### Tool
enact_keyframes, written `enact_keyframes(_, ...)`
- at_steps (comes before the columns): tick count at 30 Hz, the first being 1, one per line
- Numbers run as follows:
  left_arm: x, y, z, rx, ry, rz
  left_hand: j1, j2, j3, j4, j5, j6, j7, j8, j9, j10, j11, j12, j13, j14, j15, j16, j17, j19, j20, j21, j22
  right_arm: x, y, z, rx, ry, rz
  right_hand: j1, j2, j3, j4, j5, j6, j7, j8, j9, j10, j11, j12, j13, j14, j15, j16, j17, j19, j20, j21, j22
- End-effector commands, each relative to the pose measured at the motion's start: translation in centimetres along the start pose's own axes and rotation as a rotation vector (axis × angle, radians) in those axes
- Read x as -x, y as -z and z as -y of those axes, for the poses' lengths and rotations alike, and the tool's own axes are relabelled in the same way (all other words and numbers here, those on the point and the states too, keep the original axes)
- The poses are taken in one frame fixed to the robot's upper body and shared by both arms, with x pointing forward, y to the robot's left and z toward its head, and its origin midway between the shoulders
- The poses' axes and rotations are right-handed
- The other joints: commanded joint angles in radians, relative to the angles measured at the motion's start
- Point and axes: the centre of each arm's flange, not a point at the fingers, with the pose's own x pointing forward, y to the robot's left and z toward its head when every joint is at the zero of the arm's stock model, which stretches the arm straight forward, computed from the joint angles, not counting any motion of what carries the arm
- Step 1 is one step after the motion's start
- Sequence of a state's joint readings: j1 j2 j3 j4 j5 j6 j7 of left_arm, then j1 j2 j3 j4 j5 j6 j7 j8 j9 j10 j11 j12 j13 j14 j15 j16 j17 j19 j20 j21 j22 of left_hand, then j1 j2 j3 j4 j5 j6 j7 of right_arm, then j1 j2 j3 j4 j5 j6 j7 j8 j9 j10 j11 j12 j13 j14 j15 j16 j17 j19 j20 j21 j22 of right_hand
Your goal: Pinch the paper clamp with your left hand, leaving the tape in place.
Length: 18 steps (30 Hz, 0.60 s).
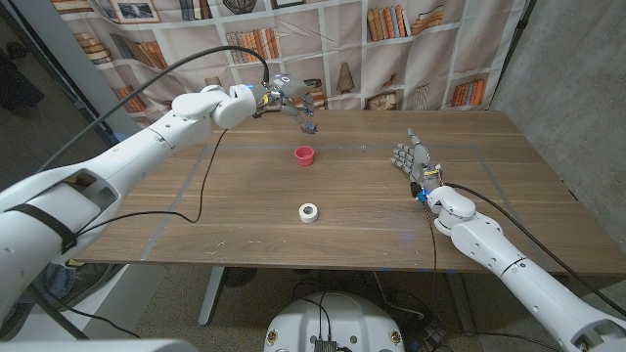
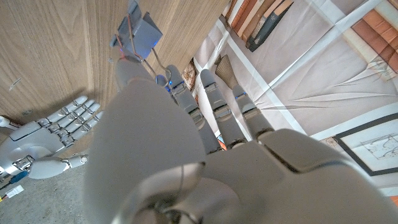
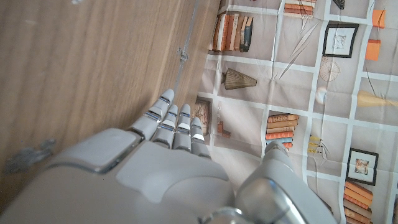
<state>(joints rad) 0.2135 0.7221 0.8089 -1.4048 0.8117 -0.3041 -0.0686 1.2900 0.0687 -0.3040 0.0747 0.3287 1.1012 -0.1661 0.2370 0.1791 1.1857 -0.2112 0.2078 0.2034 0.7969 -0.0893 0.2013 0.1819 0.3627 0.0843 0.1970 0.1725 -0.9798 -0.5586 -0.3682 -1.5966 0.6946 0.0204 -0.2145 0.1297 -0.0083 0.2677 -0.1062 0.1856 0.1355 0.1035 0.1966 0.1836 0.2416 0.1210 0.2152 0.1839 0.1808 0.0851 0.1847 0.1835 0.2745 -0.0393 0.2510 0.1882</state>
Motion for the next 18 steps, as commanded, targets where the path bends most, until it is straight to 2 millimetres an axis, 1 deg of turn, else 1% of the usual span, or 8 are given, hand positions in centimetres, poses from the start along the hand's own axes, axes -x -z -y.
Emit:
enact_keyframes(1,-0.17,-0.02,0.08,0.006,-0.010,-0.007,0.119,0.111,0.064,0.059,-0.004,0.080,0.010,0.008,0.004,0.018,-0.008,0.005,0.003,0.017,-0.124,0.000,0.000,0.008,-0.003,0.002,0.002,-0.23,-0.13,0.26,0.004,-0.003,-0.005,-0.001,0.011,-0.003,-0.001,-0.001,0.004,0.000,0.000,0.006,0.007,-0.001,-0.002,0.002,0.005,0.003,-0.001,0.003,0.010,-0.010,-0.003,0.004)
enact_keyframes(18,-0.25,0.13,0.29,0.010,-0.006,-0.010,0.130,0.111,0.071,0.065,-0.010,0.097,0.008,0.010,0.004,0.026,-0.008,0.003,0.006,0.025,-0.124,-0.005,0.000,0.013,-0.004,0.001,0.002,-0.60,-0.07,0.06,0.000,-0.006,-0.003,-0.001,0.011,-0.004,-0.002,-0.001,0.003,0.001,0.000,0.006,0.007,0.000,-0.002,0.002,0.006,0.002,-0.001,0.002,0.010,-0.010,-0.003,0.004)
